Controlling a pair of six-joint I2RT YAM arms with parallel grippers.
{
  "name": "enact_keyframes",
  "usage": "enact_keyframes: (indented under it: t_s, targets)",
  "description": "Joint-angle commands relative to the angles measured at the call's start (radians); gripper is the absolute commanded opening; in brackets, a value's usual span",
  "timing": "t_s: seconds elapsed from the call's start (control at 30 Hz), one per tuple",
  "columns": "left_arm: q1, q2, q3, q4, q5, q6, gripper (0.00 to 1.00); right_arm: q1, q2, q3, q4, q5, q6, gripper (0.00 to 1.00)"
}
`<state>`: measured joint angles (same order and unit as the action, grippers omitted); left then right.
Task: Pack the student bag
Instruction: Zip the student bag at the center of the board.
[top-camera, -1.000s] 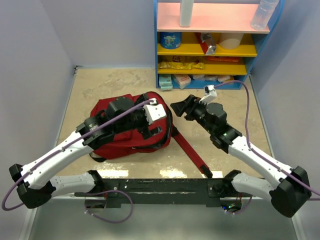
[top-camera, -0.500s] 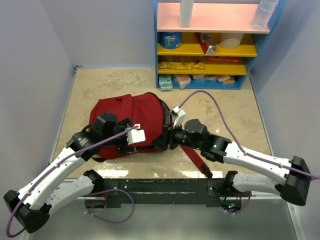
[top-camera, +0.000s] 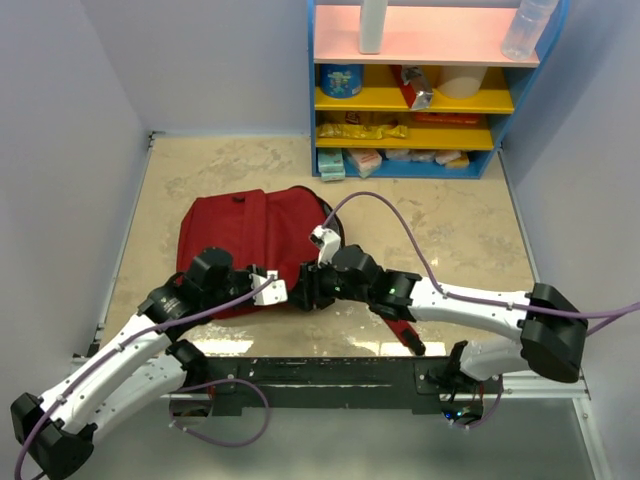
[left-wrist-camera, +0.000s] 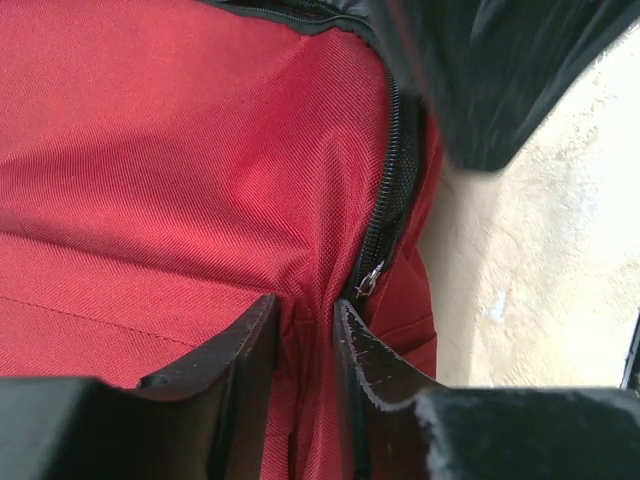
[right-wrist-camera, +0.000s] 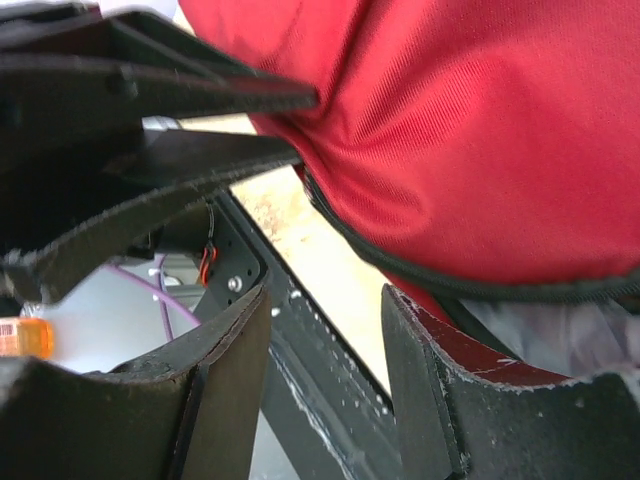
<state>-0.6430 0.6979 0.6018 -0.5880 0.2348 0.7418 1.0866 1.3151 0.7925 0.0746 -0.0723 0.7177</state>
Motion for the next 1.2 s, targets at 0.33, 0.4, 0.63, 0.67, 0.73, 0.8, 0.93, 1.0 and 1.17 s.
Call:
enact_keyframes:
  t_s: [0.33, 0.4, 0.63, 0.67, 0.73, 0.8, 0.93, 1.0, 1.17]
  targets:
    - [0.009, -0.005, -0.085, 0.048, -0.045, -0.090, 0.26, 0.006, 0.137, 0.076, 0.102, -0.011, -0.035, 0.51]
    - [0.008, 0.012, -0.073, 0.060, -0.043, -0.117, 0.18, 0.006, 0.147, 0.073, 0.097, -0.004, -0.044, 0.51]
    - [0.009, 0.049, -0.046, 0.045, -0.022, -0.173, 0.00, 0.010, 0.139, -0.013, 0.143, -0.009, -0.006, 0.50]
    - [0.008, 0.045, -0.048, 0.045, -0.017, -0.171, 0.00, 0.010, 0.131, -0.022, 0.145, -0.009, -0.004, 0.50]
    - [0.009, 0.046, -0.046, 0.043, -0.014, -0.168, 0.00, 0.010, 0.130, -0.015, 0.123, -0.001, -0.018, 0.50]
    - [0.008, 0.049, -0.042, 0.042, -0.012, -0.168, 0.00, 0.010, 0.127, 0.017, 0.094, 0.009, -0.047, 0.50]
    - [0.009, 0.042, -0.037, 0.036, -0.003, -0.165, 0.00, 0.009, 0.147, 0.109, 0.038, 0.043, -0.104, 0.50]
    - [0.008, 0.034, -0.031, 0.031, 0.000, -0.168, 0.00, 0.010, 0.168, 0.155, 0.019, 0.045, -0.124, 0.50]
    - [0.008, 0.014, -0.017, 0.017, 0.006, -0.177, 0.00, 0.009, 0.138, 0.145, 0.037, 0.040, -0.069, 0.50]
